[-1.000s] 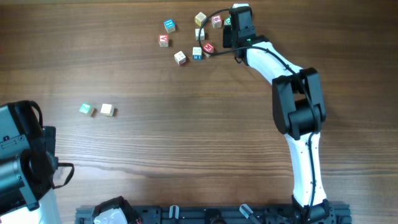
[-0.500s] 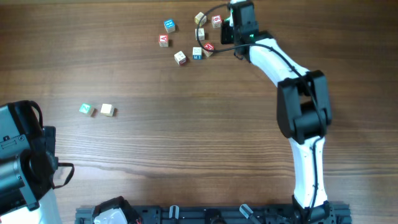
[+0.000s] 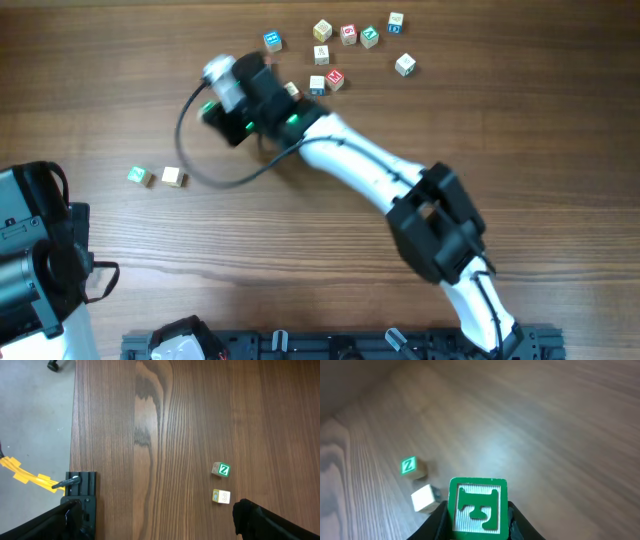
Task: Form a circle
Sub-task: 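Carry the green E block left toward the Z and 3 blocks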
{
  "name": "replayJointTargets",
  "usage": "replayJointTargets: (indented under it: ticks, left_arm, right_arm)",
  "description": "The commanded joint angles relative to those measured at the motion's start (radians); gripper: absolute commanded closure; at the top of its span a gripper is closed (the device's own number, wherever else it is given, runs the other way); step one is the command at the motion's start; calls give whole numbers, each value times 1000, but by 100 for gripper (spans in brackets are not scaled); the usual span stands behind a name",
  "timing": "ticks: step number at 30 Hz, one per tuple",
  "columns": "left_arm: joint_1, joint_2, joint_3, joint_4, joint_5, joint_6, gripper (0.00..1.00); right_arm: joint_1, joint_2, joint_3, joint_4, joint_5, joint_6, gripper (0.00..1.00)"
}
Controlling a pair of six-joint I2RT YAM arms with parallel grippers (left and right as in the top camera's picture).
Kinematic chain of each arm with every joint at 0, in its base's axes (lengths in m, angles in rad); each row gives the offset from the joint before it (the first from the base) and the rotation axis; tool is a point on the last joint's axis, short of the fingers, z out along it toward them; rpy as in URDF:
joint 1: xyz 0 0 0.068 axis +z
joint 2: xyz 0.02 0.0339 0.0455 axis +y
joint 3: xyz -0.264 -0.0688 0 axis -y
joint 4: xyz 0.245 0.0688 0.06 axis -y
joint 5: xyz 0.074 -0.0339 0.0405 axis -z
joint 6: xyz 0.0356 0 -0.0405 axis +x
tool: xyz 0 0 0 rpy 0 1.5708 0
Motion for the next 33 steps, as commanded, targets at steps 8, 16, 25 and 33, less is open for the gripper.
replayJointTargets:
  ticks: [8, 16, 25, 33]
  left_arm:
    - [5, -1, 0, 0, -6, -13, 0]
    - [5, -1, 0, 0, -6, -13, 0]
    - [5, -1, 0, 0, -6, -13, 0]
    - [5, -1, 0, 0, -6, -13, 0]
  right_arm:
    - [74, 91, -5, 42, 96, -53, 83]
    - [83, 125, -5, 243, 2, -37, 83]
    - [84, 129, 10, 350, 3, -134, 80]
    - [97, 226, 73, 419, 21, -201, 76]
